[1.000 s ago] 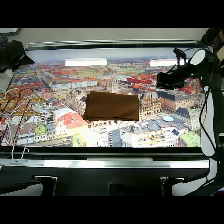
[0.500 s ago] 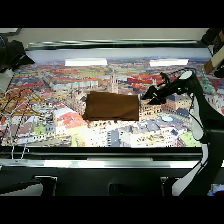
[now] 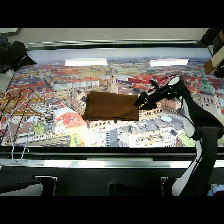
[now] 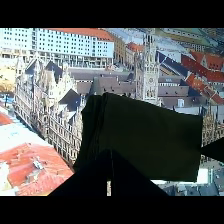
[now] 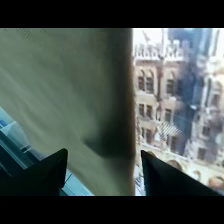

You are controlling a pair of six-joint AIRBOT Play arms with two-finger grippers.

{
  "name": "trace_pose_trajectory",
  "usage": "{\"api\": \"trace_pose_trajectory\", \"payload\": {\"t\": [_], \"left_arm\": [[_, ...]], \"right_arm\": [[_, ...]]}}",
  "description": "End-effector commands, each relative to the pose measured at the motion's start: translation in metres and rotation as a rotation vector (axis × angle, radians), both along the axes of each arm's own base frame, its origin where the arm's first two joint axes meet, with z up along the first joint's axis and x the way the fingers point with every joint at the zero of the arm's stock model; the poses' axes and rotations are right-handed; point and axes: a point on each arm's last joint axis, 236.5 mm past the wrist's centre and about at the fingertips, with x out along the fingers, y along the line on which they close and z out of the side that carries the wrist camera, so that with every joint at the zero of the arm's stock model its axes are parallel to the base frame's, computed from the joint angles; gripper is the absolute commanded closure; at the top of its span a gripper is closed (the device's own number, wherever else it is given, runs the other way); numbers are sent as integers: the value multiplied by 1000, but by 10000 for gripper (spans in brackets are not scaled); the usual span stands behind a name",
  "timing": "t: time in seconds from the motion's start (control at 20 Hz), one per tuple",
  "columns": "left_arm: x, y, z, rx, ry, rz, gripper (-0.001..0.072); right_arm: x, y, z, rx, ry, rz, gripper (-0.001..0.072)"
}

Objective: Fold the clothes and pants, and hang the long-sleeved shirts on hangers.

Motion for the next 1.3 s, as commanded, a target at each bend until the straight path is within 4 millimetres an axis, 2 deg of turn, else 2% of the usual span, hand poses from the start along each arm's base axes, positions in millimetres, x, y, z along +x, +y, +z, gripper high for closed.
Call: {"api": "trace_pose_trajectory", "payload": {"t": [0.0, 0.15, 0.2, 0.3, 0.4, 0.55, 0.7, 0.8, 0.95, 1.1, 1.25], "left_arm": [[0, 0, -1, 0, 1, -1, 684], [0, 0, -1, 0, 1, -1, 684], [0, 0, -1, 0, 1, -1, 684], [0, -1, -1, 0, 1, -2, 684], [0, -1, -1, 0, 1, -2, 684], [0, -2, -1, 0, 1, -5, 684], [0, -2, -1, 0, 1, -5, 684], [0, -2, -1, 0, 1, -5, 684], [0, -2, -1, 1, 1, -6, 684], [0, -2, -1, 12, -5, -19, 684], [0, -2, -1, 12, -5, -19, 684]], "right_arm": [[-7, 14, -7, -7, 18, 27, 255], [1, 22, 2, 32, -6, 2, 607], [8, 28, 15, 72, -37, -18, 681], [29, 33, 44, 105, -130, -56, 682], [58, 27, 72, 93, -225, -115, 682], [104, -2, 119, 84, -357, -248, 682], [134, -51, 156, 97, -417, -401, 683], [142, -88, 171, 101, -448, -479, 683], [147, -155, 194, 74, -507, -610, 683], [137, -229, 221, 33, -567, -730, 684], [111, -316, 242, -79, -616, -867, 684]]}}
